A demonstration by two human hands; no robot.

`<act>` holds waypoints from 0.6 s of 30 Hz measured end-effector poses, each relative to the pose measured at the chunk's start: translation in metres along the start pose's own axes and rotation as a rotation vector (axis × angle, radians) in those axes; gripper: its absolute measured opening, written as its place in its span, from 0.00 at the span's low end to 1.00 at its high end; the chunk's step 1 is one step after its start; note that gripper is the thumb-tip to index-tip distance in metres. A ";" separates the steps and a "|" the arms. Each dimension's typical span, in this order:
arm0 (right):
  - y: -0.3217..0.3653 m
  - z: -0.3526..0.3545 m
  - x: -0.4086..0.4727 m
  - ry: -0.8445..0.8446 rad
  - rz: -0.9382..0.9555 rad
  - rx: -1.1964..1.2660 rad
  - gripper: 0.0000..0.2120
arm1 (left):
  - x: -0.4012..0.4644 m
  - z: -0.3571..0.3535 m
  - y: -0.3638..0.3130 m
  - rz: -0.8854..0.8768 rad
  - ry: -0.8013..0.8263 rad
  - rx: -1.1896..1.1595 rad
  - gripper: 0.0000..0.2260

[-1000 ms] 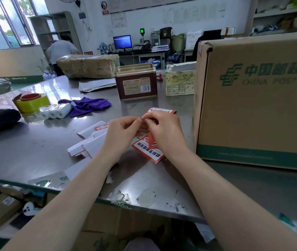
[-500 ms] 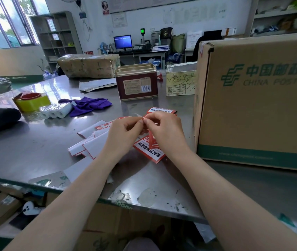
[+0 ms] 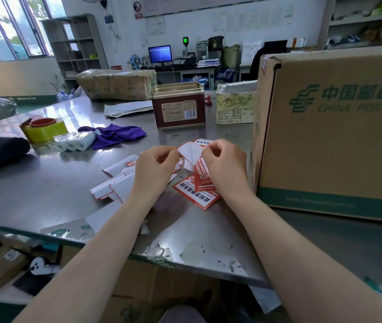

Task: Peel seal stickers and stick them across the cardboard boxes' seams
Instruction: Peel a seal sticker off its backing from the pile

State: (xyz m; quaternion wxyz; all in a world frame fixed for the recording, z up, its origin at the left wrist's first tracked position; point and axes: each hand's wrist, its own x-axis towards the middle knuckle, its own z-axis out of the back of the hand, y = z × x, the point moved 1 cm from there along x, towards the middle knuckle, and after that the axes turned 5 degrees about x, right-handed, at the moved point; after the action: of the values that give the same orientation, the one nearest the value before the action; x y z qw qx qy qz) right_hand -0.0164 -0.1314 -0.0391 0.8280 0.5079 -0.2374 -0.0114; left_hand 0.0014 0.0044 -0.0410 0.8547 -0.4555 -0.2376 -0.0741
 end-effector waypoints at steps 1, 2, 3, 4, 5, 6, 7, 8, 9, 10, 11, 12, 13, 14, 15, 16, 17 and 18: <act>0.000 0.000 0.000 0.005 -0.018 0.013 0.06 | 0.002 0.000 0.002 0.018 -0.024 0.023 0.10; 0.000 0.000 0.000 0.011 -0.034 0.027 0.06 | 0.004 0.001 0.005 0.038 -0.050 0.029 0.10; -0.001 0.000 0.000 0.012 -0.048 0.040 0.06 | 0.005 0.003 0.008 0.053 -0.079 0.027 0.10; -0.001 0.000 0.000 0.008 -0.063 0.053 0.06 | 0.007 0.004 0.010 0.066 -0.116 0.027 0.10; -0.001 0.000 0.000 0.003 -0.080 0.066 0.07 | 0.008 0.007 0.011 0.083 -0.163 0.035 0.10; -0.002 0.000 0.000 -0.003 -0.098 0.078 0.08 | 0.009 0.010 0.012 0.101 -0.216 0.049 0.09; -0.001 0.000 0.000 -0.009 -0.115 0.090 0.09 | 0.010 0.013 0.013 0.117 -0.274 0.063 0.09; -0.002 0.001 0.000 -0.015 -0.131 0.102 0.10 | 0.011 0.015 0.015 0.129 -0.329 0.076 0.08; -0.002 0.001 0.001 -0.021 -0.141 0.117 0.09 | 0.012 0.017 0.017 0.146 -0.373 0.092 0.09; -0.002 0.002 0.001 -0.027 -0.148 0.134 0.08 | 0.013 0.019 0.019 0.169 -0.405 0.122 0.10; -0.003 0.002 0.001 -0.034 -0.154 0.149 0.07 | 0.015 0.020 0.021 0.196 -0.423 0.176 0.11; -0.003 0.003 0.001 -0.044 -0.160 0.160 0.07 | 0.016 0.020 0.023 0.224 -0.431 0.246 0.12; -0.003 0.004 0.001 -0.057 -0.167 0.170 0.07 | 0.016 0.021 0.026 0.247 -0.431 0.326 0.12; -0.004 0.004 0.001 -0.069 -0.175 0.182 0.08 | 0.016 0.021 0.028 0.263 -0.427 0.409 0.13; -0.004 0.004 0.001 -0.079 -0.184 0.201 0.08 | 0.016 0.021 0.030 0.273 -0.415 0.495 0.14; -0.005 0.004 0.001 -0.087 -0.195 0.222 0.09 | 0.015 0.022 0.033 0.276 -0.394 0.579 0.14; -0.005 0.004 0.002 -0.096 -0.208 0.242 0.09 | 0.014 0.022 0.035 0.280 -0.362 0.660 0.14; -0.005 0.004 0.002 -0.106 -0.220 0.262 0.09 | 0.014 0.022 0.038 0.287 -0.319 0.737 0.14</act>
State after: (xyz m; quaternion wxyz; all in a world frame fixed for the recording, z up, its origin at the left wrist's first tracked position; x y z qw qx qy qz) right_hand -0.0154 -0.1381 -0.0412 0.7346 0.6332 -0.2232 -0.0977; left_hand 0.0191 0.0452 -0.0528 0.9145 -0.1536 -0.3118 0.2070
